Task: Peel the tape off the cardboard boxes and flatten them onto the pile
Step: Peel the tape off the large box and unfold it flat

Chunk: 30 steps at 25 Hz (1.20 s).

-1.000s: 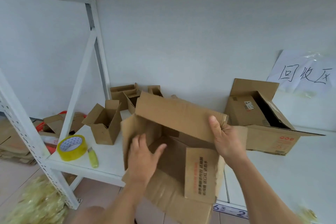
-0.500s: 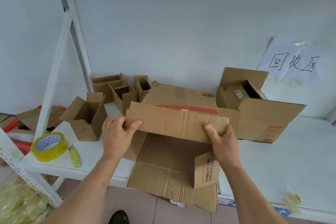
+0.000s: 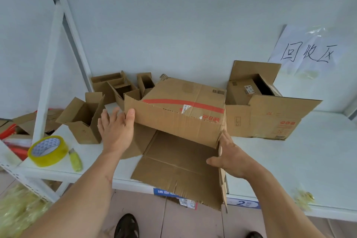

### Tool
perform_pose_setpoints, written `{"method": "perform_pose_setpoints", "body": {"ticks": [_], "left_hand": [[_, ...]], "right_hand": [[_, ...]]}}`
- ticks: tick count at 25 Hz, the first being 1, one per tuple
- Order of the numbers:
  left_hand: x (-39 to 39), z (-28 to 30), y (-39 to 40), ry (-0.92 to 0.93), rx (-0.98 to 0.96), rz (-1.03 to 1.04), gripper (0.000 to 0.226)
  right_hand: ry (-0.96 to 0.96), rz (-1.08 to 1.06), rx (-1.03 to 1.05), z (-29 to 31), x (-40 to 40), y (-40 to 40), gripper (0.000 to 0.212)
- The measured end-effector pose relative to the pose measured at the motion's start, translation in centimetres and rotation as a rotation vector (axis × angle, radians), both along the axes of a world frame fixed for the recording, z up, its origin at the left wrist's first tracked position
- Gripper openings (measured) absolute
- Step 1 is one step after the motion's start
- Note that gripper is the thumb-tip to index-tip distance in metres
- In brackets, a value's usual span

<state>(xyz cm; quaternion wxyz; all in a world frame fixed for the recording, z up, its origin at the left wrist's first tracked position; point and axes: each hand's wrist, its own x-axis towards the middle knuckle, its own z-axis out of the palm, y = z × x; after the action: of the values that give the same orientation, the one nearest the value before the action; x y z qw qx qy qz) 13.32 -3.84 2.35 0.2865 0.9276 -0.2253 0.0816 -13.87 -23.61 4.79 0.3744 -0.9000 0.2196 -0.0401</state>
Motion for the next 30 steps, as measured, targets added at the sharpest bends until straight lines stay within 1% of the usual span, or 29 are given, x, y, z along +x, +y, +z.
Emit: {"method": "perform_pose_setpoints", "body": {"ticks": [3,6,8,10,14,15,16,18,19,20,21,22,23,24,26,28,29,30], "left_hand": [[0.0,2.2,-1.0,0.18,-0.034,0.02,0.091],[0.8,4.4,-1.2,0.42,-0.097,0.095,0.099],[0.6,4.3,-1.4,0.482,-0.12,0.13,0.106],[0.5,3.1,-1.6,0.447,-0.15,0.181,0.105],[2.1,1.3,-2.0,0.433,-0.079,0.337,0.076],[1.9,1.1,-2.3,0.425,-0.103,0.368,0.072],[1.6,0.4,-2.8,0.422,-0.171,0.386,0.071],[0.1,-1.0,-3.6,0.454,-0.395,0.375,0.072],[-0.2,-1.7,-3.7,0.454,-0.516,0.329,0.072],[-0.1,-2.5,-3.5,0.456,-0.595,0.264,0.069],[0.4,-3.2,-3.1,0.457,-0.589,0.203,0.064],[1.1,-3.8,-2.9,0.444,-0.517,0.159,0.059],[1.6,-4.2,-2.8,0.436,-0.43,0.126,0.055],[2.2,-4.4,-2.9,0.457,-0.381,0.089,0.052],[3.6,-4.1,-3.8,0.536,-0.399,0.011,0.043],[5.0,-3.2,-5.2,0.576,-0.425,-0.033,0.039],[5.4,-3.0,-6.1,0.566,-0.412,-0.022,0.043],[5.5,-3.0,-7.0,0.472,-0.336,0.045,0.05]], "right_hand": [[-0.002,0.084,-0.092,0.3,0.2,-0.2,0.089],[0.06,0.101,-0.196,-0.6,2.0,-0.2,0.09],[0.089,0.099,-0.258,-1.5,3.6,0.4,0.088],[0.091,0.12,-0.284,-2.7,5.1,1.2,0.083],[0.161,0.169,-0.287,-6.3,7.8,1.7,0.076],[0.19,0.172,-0.29,-7.1,8.5,1.5,0.077],[0.224,0.18,-0.302,-7.9,9.2,1.1,0.08],[0.286,0.23,-0.342,-8.7,10.3,-0.5,0.09],[0.306,0.249,-0.334,-8.7,10.7,-1.6,0.094],[0.316,0.255,-0.326,-8.4,11.0,-2.7,0.102],[0.323,0.254,-0.341,-8.2,11.2,-3.9,0.11],[0.341,0.244,-0.379,-8.2,11.2,-4.8,0.117],[0.376,0.23,-0.421,-8.4,11.2,-5.4,0.121],[0.418,0.21,-0.448,-9.0,10.9,-5.4,0.122],[0.458,0.145,-0.434,-10.4,9.3,-4.2,0.117],[0.445,0.054,-0.368,-10.8,8.2,-2.5,0.104],[0.431,0.01,-0.322,-10.7,8.1,-1.5,0.098],[0.425,-0.032,-0.292,-10.6,8.2,-0.4,0.093]]}}
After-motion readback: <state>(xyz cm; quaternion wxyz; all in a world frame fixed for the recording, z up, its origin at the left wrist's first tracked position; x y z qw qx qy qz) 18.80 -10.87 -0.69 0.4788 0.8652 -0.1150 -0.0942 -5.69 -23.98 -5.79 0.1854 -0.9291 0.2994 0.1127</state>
